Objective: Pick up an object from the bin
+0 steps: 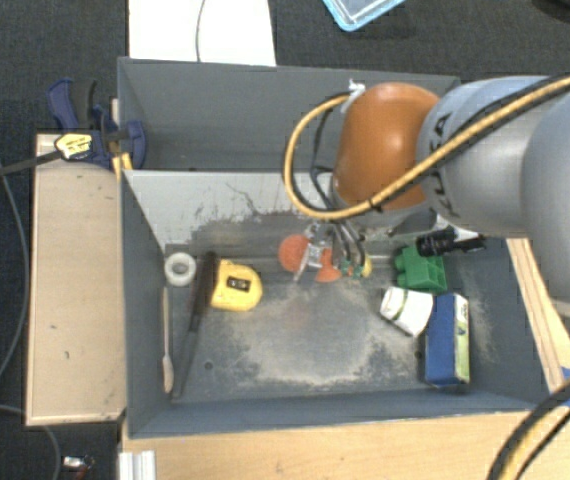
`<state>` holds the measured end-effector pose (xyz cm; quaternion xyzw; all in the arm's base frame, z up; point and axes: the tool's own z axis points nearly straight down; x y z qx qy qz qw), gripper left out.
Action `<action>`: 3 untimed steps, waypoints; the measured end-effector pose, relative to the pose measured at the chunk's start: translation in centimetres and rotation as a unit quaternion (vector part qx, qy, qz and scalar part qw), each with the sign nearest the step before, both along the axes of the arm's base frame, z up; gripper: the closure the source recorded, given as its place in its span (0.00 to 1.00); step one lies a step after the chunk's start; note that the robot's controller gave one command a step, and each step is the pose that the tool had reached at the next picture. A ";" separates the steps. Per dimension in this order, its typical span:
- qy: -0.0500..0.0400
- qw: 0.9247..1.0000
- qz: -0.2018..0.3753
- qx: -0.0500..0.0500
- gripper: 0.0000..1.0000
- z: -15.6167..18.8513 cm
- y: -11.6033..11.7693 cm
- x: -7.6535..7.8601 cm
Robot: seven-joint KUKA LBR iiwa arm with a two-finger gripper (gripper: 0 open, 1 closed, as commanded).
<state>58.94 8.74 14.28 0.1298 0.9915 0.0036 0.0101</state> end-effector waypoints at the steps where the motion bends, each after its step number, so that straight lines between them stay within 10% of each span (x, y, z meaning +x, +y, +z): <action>1: 0.005 1.000 0.000 -0.001 1.00 2.6 0.0 -0.2; 3: 0.000 1.000 0.003 0.000 1.00 11.2 0.0 0.0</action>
Offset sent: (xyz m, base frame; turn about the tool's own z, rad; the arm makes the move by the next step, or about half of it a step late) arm -0.0019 -0.0003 0.0289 -0.0005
